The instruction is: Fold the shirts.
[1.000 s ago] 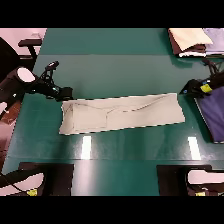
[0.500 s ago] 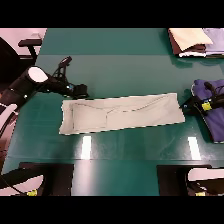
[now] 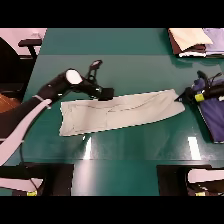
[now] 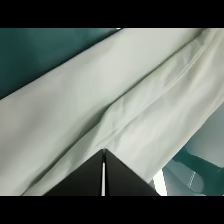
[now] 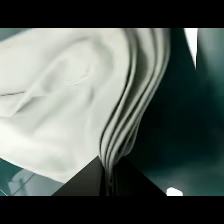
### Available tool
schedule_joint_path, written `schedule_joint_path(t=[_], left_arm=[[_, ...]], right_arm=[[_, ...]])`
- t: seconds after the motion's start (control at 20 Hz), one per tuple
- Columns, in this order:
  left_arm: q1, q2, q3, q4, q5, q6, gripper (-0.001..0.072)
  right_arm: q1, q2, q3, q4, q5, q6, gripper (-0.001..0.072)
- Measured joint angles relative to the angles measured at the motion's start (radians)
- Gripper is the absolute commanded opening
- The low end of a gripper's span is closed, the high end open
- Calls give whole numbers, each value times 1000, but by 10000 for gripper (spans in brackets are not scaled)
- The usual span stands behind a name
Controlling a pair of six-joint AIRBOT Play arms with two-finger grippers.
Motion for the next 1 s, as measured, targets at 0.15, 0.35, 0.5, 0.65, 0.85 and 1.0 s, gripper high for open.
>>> schedule_joint_path(t=[0.15,0.35,0.5,0.65,0.85,1.0], left_arm=[[-47,-108,76,-6,-5,-1,21],[-88,-204,124,-29,-11,-1,21],[-96,-238,135,-39,-18,-1,21],[-100,-251,140,-48,-14,0,21],[-98,-256,142,-53,-10,1,21],[-64,-234,151,-50,-17,2,21]], right_arm=[[71,89,99,7,28,19,18],[204,199,214,11,27,69,18],[311,248,282,14,4,104,18],[406,267,331,54,-20,121,18],[517,275,356,138,-68,130,18],[589,277,362,167,-103,123,18]])
